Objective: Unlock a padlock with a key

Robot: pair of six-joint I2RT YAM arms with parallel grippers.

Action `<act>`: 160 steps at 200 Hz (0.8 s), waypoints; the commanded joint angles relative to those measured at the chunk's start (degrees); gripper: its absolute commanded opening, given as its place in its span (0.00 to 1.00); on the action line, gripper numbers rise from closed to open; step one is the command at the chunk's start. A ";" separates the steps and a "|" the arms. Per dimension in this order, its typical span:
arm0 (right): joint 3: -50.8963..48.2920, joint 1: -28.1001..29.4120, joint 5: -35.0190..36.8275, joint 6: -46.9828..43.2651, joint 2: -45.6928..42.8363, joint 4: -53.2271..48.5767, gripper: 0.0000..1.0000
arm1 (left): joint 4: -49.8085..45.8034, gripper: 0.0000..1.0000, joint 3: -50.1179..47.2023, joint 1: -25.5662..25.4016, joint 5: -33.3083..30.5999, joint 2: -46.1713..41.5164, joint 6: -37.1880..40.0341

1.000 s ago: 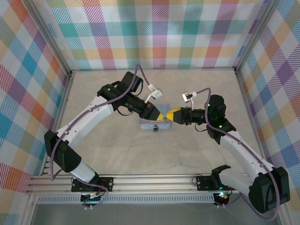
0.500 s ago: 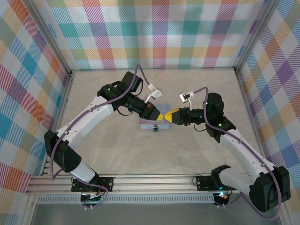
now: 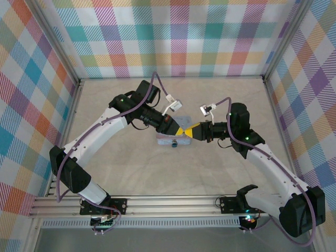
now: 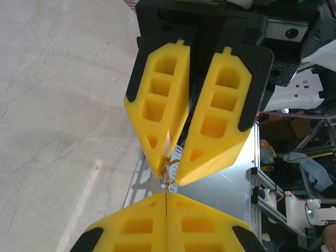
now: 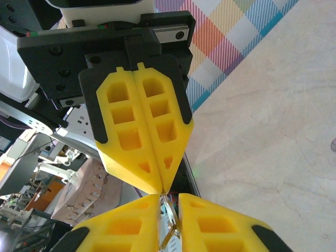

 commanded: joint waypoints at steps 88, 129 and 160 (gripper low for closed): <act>3.12 0.38 -3.68 -5.81 -1.34 -5.23 0.00 | 1.17 0.00 -0.16 -0.38 0.13 -0.28 1.09; 2.54 0.36 -0.68 -5.36 -3.43 -4.71 0.00 | 2.49 0.18 -0.26 -0.30 -0.55 -0.60 -0.15; 2.57 0.25 1.65 -5.40 -4.20 -5.25 0.00 | 6.93 0.42 -2.90 0.86 -3.29 -3.26 -3.58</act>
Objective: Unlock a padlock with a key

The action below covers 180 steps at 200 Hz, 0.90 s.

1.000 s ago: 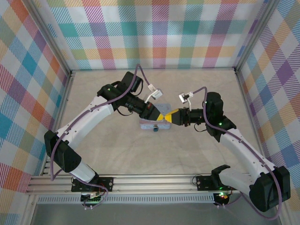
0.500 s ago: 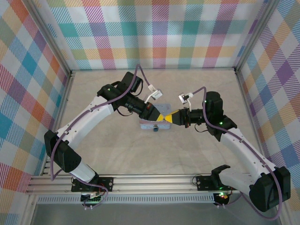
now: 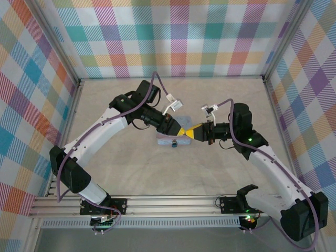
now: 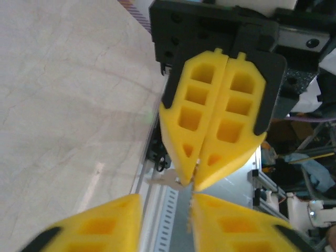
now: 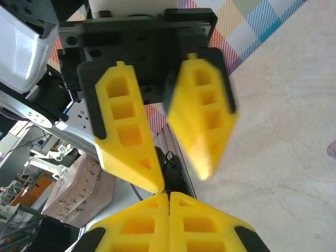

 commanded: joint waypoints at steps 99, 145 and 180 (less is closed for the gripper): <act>0.60 -2.74 17.47 -4.19 -4.95 -9.39 0.00 | 21.19 0.88 -20.40 5.36 -28.60 -18.07 -18.02; -0.62 -3.45 29.28 -5.23 -4.74 -12.14 0.00 | 24.10 0.98 -30.13 5.44 -43.29 -21.57 -23.50; -1.03 -3.40 37.31 -6.46 -3.14 -13.22 0.00 | 26.78 1.00 -35.35 5.49 -50.80 -19.73 -27.76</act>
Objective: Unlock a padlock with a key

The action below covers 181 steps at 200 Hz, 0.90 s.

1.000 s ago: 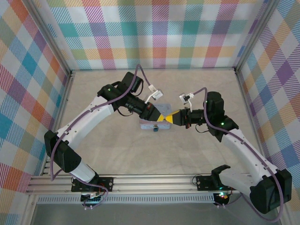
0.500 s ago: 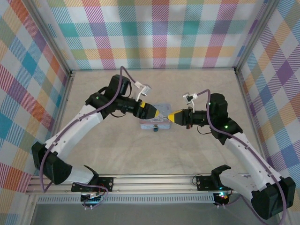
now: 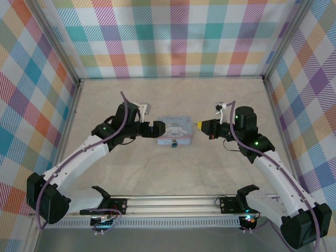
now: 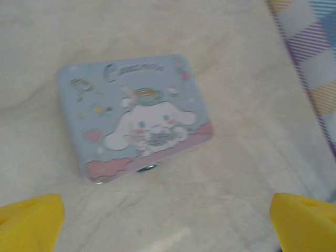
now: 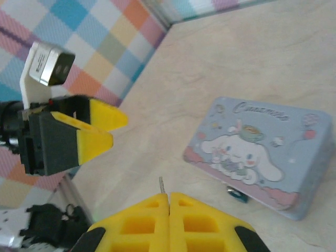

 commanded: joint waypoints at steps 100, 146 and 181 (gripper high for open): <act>0.18 -0.36 24.61 -3.91 12.91 -0.71 0.00 | 11.45 1.00 -1.99 1.09 -16.62 13.88 -8.15; 1.21 0.24 25.53 -3.63 19.35 0.80 0.00 | 13.41 1.00 1.76 1.53 -15.19 20.45 -8.63; 1.56 1.61 25.79 -3.57 24.03 2.64 0.00 | 16.19 1.00 4.32 2.03 -13.11 24.62 -8.49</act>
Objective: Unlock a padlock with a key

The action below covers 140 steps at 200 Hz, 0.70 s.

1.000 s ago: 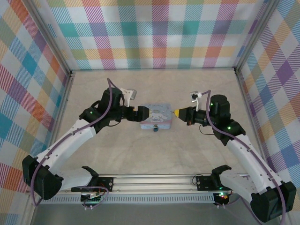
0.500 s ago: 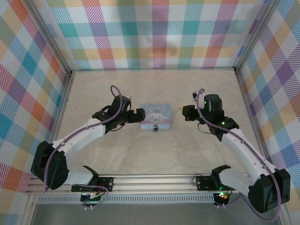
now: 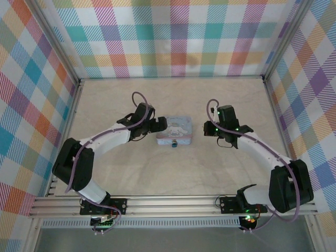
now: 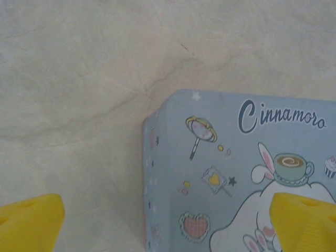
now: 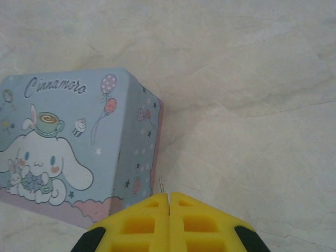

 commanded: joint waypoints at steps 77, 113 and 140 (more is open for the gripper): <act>5.40 4.80 0.25 -0.86 11.32 3.20 0.00 | 4.35 1.00 10.93 1.67 7.54 11.32 0.06; 4.74 6.48 0.02 -0.35 10.89 1.82 0.00 | 5.30 0.98 13.65 1.67 11.32 14.03 0.12; 3.30 7.65 -0.29 0.15 8.90 0.82 0.00 | 6.05 0.98 15.86 1.67 13.93 16.22 -0.02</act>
